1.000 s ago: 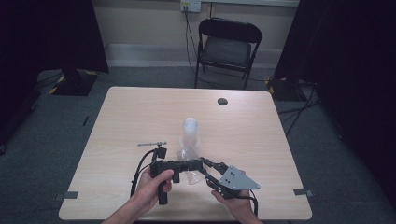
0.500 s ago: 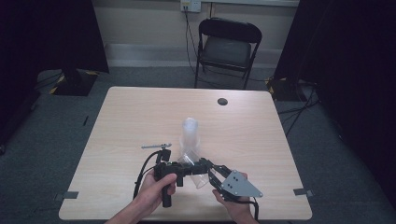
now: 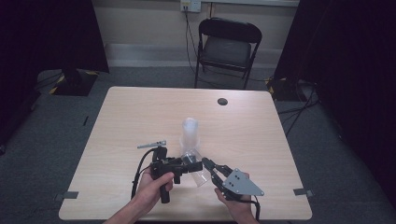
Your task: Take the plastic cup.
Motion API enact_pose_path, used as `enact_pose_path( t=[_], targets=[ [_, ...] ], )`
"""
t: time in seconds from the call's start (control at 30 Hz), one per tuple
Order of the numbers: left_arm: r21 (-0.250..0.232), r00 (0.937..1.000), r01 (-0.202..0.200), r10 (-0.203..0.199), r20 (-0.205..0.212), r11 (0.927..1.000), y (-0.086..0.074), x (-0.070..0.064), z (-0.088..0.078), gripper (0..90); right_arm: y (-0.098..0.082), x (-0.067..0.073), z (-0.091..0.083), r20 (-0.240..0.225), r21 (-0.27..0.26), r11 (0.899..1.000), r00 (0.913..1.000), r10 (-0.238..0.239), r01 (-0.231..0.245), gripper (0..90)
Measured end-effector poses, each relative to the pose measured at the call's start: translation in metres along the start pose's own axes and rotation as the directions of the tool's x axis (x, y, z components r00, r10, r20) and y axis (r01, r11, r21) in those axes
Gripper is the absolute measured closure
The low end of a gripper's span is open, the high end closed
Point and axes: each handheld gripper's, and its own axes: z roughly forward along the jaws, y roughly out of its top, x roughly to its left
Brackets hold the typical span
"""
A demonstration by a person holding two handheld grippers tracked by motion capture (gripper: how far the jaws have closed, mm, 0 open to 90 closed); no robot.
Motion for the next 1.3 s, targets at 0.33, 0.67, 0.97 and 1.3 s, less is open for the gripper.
enact_pose_path(
  t=[0.33,0.67,0.97,1.3],
  targets=[
    [-0.026,0.9946,-0.088,0.086,-0.058,0.9958,0.007,-0.001,-0.010,15.8,-0.003,-0.005,0.000,-0.046,0.057,0.998,0.9981,0.041,-0.038,89.8],
    [-0.002,0.9625,-0.230,0.227,-0.148,0.9731,0.008,-0.004,-0.016,15.8,-0.007,-0.016,0.002,-0.105,0.155,0.979,0.9832,0.150,-0.133,89.4],
    [0.033,0.9311,-0.285,0.285,-0.228,0.9580,0.008,-0.004,-0.019,16.9,-0.009,-0.026,0.003,-0.117,0.228,0.955,0.9680,0.222,-0.191,90.0],
    [0.117,0.8732,-0.390,0.407,-0.268,0.9134,0.002,-0.010,-0.015,17.5,-0.012,-0.042,0.005,-0.111,0.313,0.900,0.9294,0.352,-0.304,90.0]
  ],
)
